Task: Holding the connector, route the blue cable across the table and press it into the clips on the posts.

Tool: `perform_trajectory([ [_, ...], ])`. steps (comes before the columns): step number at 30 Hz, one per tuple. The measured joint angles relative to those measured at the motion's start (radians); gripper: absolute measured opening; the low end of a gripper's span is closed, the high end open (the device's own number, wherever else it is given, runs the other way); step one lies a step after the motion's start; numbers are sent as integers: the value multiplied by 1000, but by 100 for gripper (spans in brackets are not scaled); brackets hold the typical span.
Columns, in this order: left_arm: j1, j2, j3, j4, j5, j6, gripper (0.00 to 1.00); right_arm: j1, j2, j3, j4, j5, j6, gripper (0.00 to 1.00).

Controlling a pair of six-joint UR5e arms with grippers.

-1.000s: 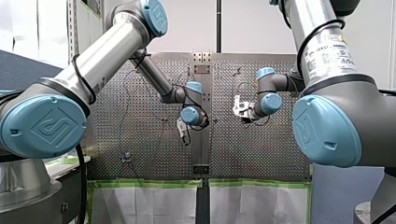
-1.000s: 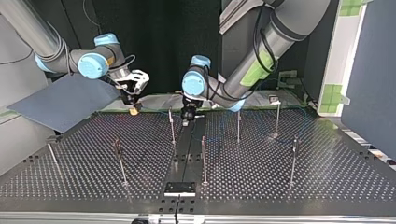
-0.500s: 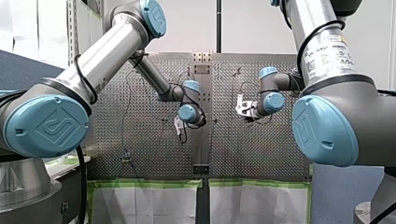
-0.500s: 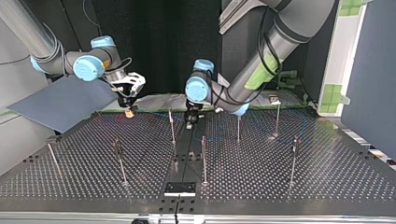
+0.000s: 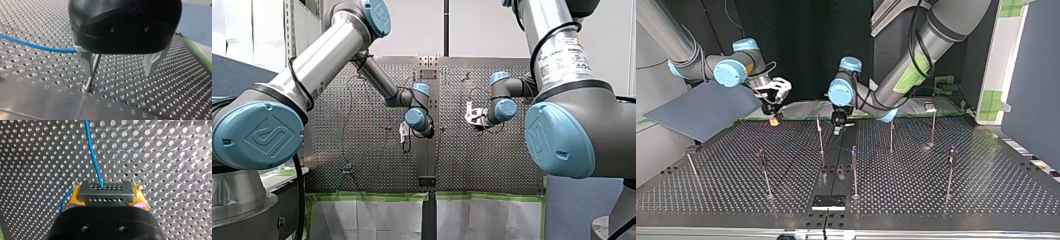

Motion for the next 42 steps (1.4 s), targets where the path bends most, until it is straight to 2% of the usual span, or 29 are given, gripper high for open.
perform_trajectory([
  [10, -59, 56, -14, -84, -38, 5, 100, -18, 0, 0, 1, -1, -3, 0],
  [17, -107, 73, -46, -100, -84, 6, 100, -29, 0, 0, 2, -2, -3, 0],
  [26, -160, 127, -109, -30, -118, -44, 100, -31, 0, 1, 3, -12, 2, 0],
  [31, -202, 127, -109, 13, -154, -86, 100, -30, 0, 1, 2, -19, 9, 0],
  [35, -235, 126, -101, 47, -156, -120, 100, -31, 0, 0, 2, -20, 14, 0],
  [42, -248, 110, -76, 102, -154, -147, 100, -32, -1, -1, 3, -20, 19, 0],
])
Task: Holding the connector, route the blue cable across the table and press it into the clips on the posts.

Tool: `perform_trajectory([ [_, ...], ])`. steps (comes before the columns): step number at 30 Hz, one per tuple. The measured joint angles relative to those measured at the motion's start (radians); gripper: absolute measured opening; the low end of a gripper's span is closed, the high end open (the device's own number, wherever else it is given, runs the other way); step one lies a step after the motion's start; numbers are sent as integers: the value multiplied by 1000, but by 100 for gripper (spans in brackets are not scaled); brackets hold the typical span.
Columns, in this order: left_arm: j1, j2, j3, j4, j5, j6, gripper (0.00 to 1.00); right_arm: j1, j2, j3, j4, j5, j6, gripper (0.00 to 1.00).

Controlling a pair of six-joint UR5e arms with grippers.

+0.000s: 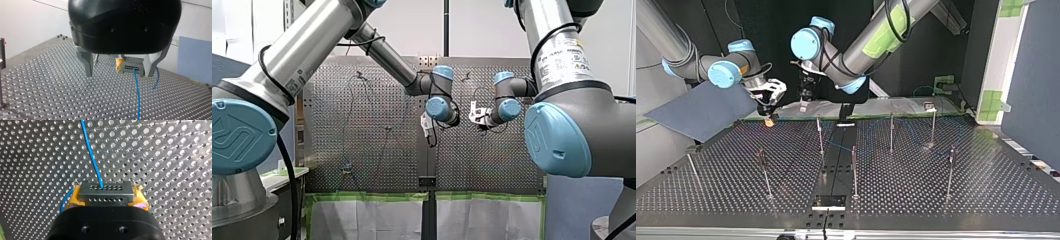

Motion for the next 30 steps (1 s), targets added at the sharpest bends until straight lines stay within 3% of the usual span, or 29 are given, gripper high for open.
perform_trajectory([
  [13, 15, -92, 93, -60, -9, -43, 100, -1, 0, -3, 10, -14, 3, 0],
  [21, 17, -162, 162, -45, 22, -71, 100, -1, 0, -6, 10, -17, 3, 0],
  [30, 40, -242, 242, -26, 9, -96, 100, 0, 0, -7, 9, -17, 3, 0],
])
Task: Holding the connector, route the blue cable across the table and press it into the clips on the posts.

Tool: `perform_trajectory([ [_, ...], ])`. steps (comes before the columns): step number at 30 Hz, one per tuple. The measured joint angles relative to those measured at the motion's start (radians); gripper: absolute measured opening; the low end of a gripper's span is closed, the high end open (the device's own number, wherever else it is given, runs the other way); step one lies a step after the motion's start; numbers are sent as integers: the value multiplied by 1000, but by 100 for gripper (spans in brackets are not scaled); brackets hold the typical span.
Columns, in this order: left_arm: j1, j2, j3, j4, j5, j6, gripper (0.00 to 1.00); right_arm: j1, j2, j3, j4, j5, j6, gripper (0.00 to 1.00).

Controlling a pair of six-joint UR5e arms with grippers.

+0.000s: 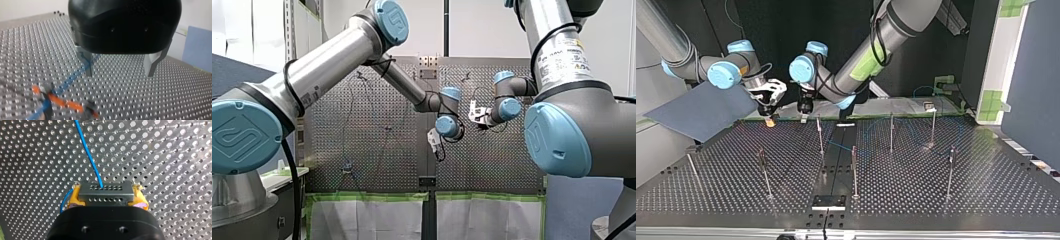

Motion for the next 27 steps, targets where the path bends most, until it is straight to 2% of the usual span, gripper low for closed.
perform_trajectory([
  [4, 8, -34, 38, 2, 1, -2, 100, 0, 0, 0, 0, 0, 0, 0],
  [12, 9, -44, 103, -5, -11, 0, 100, 0, 0, 0, 0, 0, 0, 0],
  [13, 7, -44, 112, -6, -16, 4, 82, 0, 0, 0, 0, 0, 0, 0],
  [14, 5, -44, 117, -7, -20, 8, 53, 0, 0, 0, 0, 0, 0, 0],
  [15, 3, -44, 120, -7, -25, 13, 53, 1, 0, 0, 0, 0, 0, 0],
  [16, 1, -44, 124, -8, -32, 20, 37, 1, 0, 0, 1, 0, 0, 0],
  [17, 0, -44, 125, -9, -38, 25, 15, 2, 0, 0, 1, 0, 0, 0],
  [18, -2, -44, 126, -11, -43, 30, 15, 2, 0, 0, 1, -1, 0, 0],
  [19, -3, -44, 127, -14, -48, 35, 1, 2, 0, 0, 2, -1, 0, 0],
  [27, -2, -44, 128, -48, -77, 47, 1, 3, -1, -8, 19, -2, 0, 0],
])
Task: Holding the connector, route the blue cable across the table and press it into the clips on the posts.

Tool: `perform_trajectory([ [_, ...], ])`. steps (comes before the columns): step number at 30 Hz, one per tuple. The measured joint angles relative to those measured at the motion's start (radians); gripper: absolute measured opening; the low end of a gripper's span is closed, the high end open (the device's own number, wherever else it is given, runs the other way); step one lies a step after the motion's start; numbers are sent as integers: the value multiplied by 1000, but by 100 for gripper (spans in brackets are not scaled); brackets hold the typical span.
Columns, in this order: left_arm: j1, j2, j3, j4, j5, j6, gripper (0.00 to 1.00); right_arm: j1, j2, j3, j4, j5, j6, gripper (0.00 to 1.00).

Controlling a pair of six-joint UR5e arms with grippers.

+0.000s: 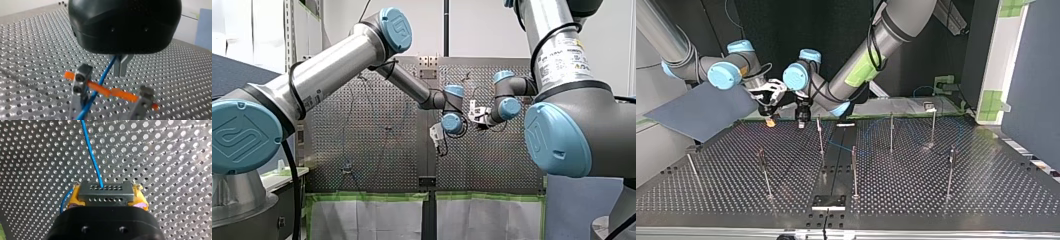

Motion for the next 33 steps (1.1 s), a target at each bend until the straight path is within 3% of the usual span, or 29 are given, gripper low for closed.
perform_trajectory([
  [9, -2, 2, 0, -52, -32, 9, 1, -2, -14, -35, 64, 0, -10, 0],
  [15, -4, 18, 1, -92, -34, 11, 1, -4, -58, -46, 89, -2, 4, 0],
  [28, -13, 115, 1, -147, -35, 28, 1, -5, -164, -87, 172, -6, 13, 0],
  [33, -16, 159, 1, -166, -40, 33, 1, -7, -184, -91, 189, -6, 14, 0],
])
